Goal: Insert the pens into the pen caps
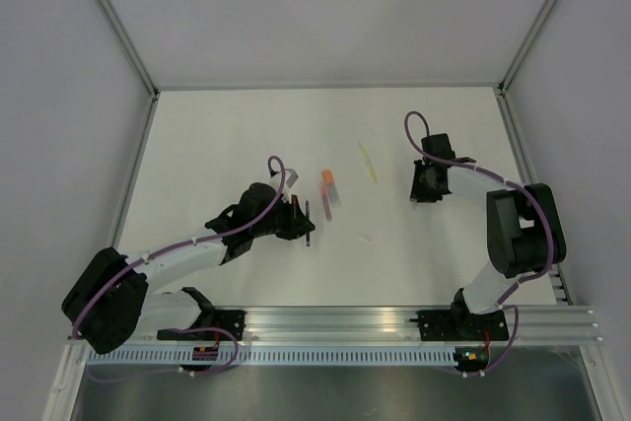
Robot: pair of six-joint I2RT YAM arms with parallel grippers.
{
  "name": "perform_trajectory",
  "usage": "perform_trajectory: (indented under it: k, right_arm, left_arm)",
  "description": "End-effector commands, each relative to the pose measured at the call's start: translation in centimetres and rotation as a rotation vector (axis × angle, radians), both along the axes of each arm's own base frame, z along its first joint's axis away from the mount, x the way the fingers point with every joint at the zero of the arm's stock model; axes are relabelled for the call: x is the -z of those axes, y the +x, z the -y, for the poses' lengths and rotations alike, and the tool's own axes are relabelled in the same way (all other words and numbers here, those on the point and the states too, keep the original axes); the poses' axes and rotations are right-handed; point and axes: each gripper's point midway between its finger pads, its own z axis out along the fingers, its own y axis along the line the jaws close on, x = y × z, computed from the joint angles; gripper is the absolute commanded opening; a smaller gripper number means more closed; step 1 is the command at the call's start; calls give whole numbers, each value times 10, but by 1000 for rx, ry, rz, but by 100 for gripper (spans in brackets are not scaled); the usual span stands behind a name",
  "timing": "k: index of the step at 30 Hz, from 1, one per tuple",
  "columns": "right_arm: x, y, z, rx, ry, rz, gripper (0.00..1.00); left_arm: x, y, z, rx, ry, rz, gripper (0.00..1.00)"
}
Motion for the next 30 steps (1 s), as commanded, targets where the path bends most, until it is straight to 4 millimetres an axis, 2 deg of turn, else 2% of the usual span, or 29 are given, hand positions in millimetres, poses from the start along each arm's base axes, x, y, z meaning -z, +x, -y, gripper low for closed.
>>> perform_trajectory:
  k: [1, 11, 23, 30]
  right_arm:
    - [6, -14, 17, -16, -157, -82, 30]
    - [-7, -9, 5, -29, -254, -73, 35]
    - [9, -12, 2, -29, -296, -134, 32]
    - [13, -11, 1, -40, -292, -139, 17]
  left_arm:
    - [-20, 15, 7, -6, -26, 70, 2]
    - [-21, 15, 7, -8, -26, 72, 2]
    - [-24, 14, 6, -8, -28, 78, 2]
    - [-21, 14, 7, -5, -25, 74, 2]
